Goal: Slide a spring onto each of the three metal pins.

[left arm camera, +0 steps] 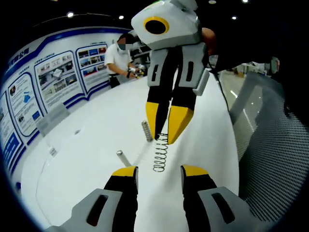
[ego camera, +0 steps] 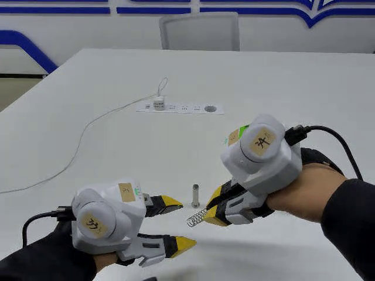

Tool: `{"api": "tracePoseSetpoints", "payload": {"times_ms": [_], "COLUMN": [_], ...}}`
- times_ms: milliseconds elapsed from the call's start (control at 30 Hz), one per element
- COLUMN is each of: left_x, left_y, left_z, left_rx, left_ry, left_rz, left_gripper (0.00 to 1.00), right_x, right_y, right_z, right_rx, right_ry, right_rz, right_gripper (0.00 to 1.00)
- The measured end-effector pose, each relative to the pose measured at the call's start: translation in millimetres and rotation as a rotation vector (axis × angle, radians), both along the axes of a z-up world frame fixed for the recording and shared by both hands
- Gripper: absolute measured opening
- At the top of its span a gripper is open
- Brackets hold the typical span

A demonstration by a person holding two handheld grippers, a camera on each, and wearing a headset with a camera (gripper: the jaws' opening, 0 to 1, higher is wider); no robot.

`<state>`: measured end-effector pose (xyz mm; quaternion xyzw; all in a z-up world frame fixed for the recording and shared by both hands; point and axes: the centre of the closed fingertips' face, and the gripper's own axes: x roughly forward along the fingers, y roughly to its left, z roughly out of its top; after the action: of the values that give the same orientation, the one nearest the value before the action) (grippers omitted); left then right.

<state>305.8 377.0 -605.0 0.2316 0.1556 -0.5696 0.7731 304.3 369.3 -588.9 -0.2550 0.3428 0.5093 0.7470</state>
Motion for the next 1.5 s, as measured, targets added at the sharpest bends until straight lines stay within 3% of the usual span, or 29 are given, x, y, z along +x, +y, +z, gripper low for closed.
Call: {"api": "tracePoseSetpoints", "payload": {"times_ms": [367,800,967,1133,1500], "left_x": [-3.0,-3.8,-4.0,-3.0,-3.2], "left_y": [-6.6,-13.2,-15.4,-15.2,-8.8], "left_z": [-0.7,4.8,7.4,6.9,10.7], "left_rx": [0.007,-0.021,-0.047,-0.04,-0.062], "left_ry": [-0.03,-0.014,0.007,0.002,0.022], "left_rz": [-0.031,-0.021,-0.014,-0.012,0.007], "left_gripper": [0.12,0.12,0.12,0.12,0.22], "right_x": [-3.2,-1.2,0.2,1.0,6.9], "right_y": [3.2,13.7,17.9,18.1,14.4], "right_z": [3.9,16.0,19.4,18.6,20.4], "right_rx": [-0.005,0.037,0.053,0.049,0.051], "right_ry": [0.0,-0.029,-0.038,-0.039,-0.041], "right_rz": [0.014,0.019,0.022,0.022,0.007], "right_gripper": [0.12,0.12,0.11,0.11,0.11]}}
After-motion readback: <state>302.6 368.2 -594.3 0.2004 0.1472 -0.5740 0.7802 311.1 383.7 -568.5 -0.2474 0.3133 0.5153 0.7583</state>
